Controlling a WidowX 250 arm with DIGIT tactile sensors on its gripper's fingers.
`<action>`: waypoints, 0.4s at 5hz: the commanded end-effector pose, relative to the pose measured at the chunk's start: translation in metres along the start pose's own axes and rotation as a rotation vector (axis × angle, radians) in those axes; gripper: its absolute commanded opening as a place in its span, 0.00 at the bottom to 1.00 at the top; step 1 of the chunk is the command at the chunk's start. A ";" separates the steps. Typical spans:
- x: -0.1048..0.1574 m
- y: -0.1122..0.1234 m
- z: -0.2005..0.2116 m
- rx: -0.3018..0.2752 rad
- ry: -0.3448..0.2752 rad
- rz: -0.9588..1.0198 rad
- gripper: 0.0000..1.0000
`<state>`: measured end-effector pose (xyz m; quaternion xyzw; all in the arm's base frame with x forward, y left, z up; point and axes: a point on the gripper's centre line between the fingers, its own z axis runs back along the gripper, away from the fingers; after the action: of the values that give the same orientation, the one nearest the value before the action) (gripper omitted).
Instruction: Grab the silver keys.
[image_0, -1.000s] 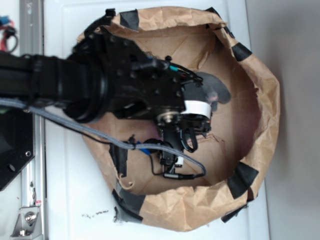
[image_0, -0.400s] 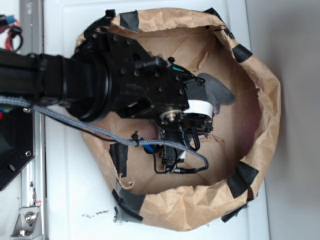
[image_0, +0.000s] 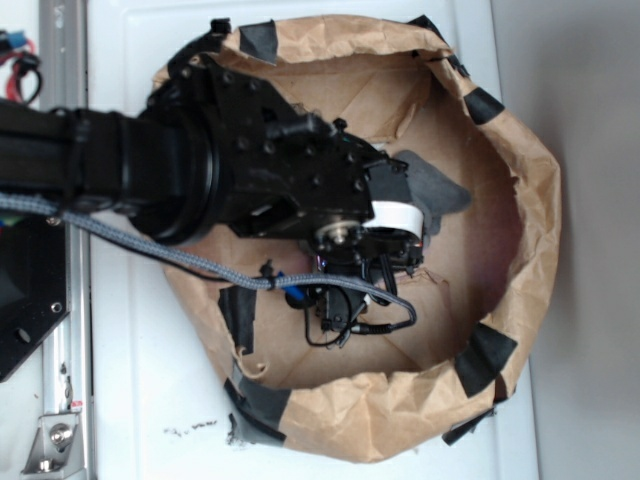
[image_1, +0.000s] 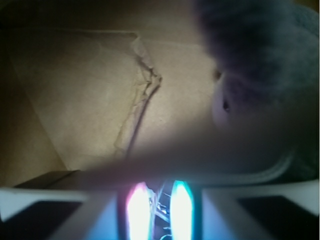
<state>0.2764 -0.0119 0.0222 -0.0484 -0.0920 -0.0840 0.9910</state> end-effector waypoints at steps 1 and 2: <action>0.001 -0.001 0.010 0.007 -0.033 -0.002 0.00; 0.002 -0.001 0.011 0.005 -0.032 -0.003 0.00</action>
<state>0.2756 -0.0124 0.0220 -0.0497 -0.0917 -0.0852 0.9909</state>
